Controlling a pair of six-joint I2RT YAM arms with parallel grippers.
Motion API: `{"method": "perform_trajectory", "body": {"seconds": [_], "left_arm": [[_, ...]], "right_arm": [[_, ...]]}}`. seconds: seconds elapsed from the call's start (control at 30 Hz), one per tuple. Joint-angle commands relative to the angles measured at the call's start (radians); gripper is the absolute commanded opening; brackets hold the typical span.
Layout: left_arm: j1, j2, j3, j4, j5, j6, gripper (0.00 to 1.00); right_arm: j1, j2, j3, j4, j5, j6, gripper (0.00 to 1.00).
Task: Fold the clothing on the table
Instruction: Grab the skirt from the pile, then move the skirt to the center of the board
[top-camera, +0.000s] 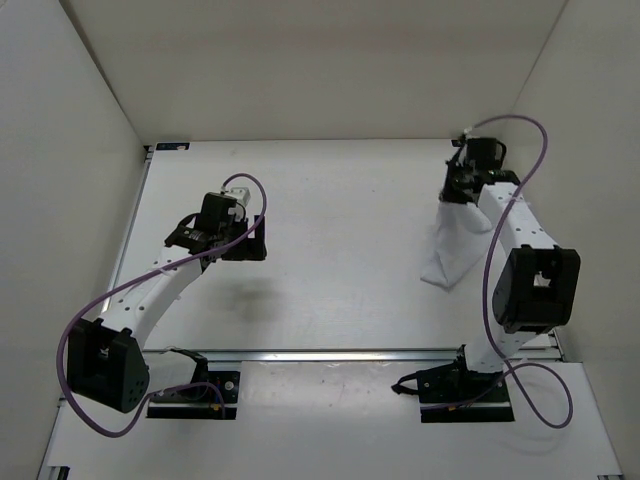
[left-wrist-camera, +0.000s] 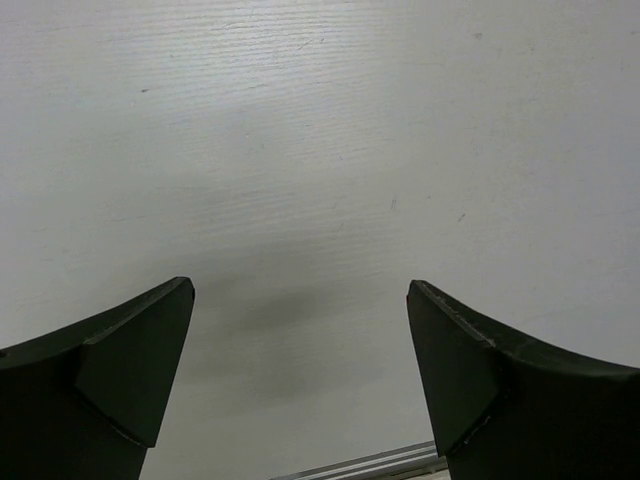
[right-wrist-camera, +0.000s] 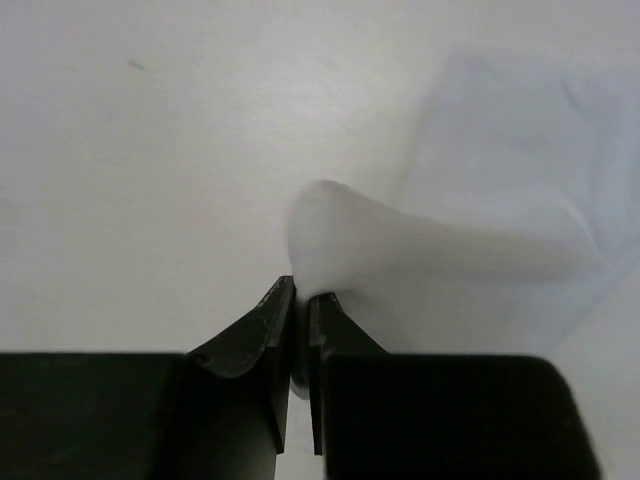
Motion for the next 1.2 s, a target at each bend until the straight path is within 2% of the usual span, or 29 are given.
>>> {"method": "perform_trajectory", "body": {"seconds": [0.0, 0.07, 0.1, 0.13, 0.17, 0.23, 0.3, 0.37, 0.47, 0.57, 0.67, 0.73, 0.83, 0.97, 1.17], "left_arm": [[0.006, -0.034, 0.001, 0.031, 0.051, 0.008, 0.99], [-0.005, -0.040, 0.009, 0.047, 0.070, 0.011, 0.99], [-0.014, -0.052, 0.021, 0.051, 0.059, 0.018, 0.99], [-0.017, -0.052, 0.021, 0.051, 0.049, 0.020, 0.99], [-0.017, -0.054, 0.025, 0.050, 0.038, 0.021, 0.98], [-0.010, -0.060, 0.062, 0.033, 0.010, 0.003, 0.99], [0.004, -0.071, 0.090, 0.016, -0.027, -0.005, 0.99], [0.003, -0.104, 0.119, -0.002, -0.076, -0.014, 0.98], [-0.004, -0.127, 0.160, -0.007, -0.106, -0.012, 0.99], [-0.007, -0.163, 0.177, -0.002, -0.074, -0.020, 0.99], [-0.002, -0.213, 0.159, 0.028, -0.024, -0.029, 0.99], [-0.004, -0.242, 0.138, 0.042, 0.004, -0.034, 0.98], [-0.007, -0.239, 0.098, 0.048, 0.045, -0.034, 0.99], [-0.040, -0.238, 0.035, 0.068, 0.084, -0.032, 0.98], [-0.091, -0.221, -0.072, 0.085, 0.107, -0.061, 0.98]], "right_arm": [[0.160, 0.003, 0.272, -0.010, -0.086, -0.079, 0.00], [0.269, 0.063, 0.538, -0.117, -0.092, -0.108, 0.00], [0.353, 0.142, 0.773, -0.197, -0.085, -0.122, 0.00], [0.354, 0.143, 0.775, -0.198, -0.085, -0.122, 0.00], [0.401, 0.159, 0.897, -0.208, -0.071, -0.122, 0.00], [0.434, 0.106, 0.921, -0.135, -0.168, -0.068, 0.00], [0.458, 0.029, 0.840, -0.020, -0.151, -0.057, 0.00], [0.444, -0.072, 0.692, 0.047, -0.128, -0.066, 0.01], [0.342, -0.139, 0.434, 0.100, -0.215, -0.014, 0.00], [0.291, -0.185, 0.155, 0.161, -0.246, 0.025, 0.00], [0.286, -0.218, -0.198, 0.267, -0.278, 0.081, 0.00], [0.279, -0.219, -0.308, 0.313, -0.324, 0.130, 0.00], [0.294, -0.213, -0.396, 0.324, -0.329, 0.138, 0.00], [0.299, -0.218, -0.418, 0.269, -0.292, 0.123, 0.00], [0.149, -0.218, -0.366, 0.238, -0.272, 0.120, 0.01]]}}
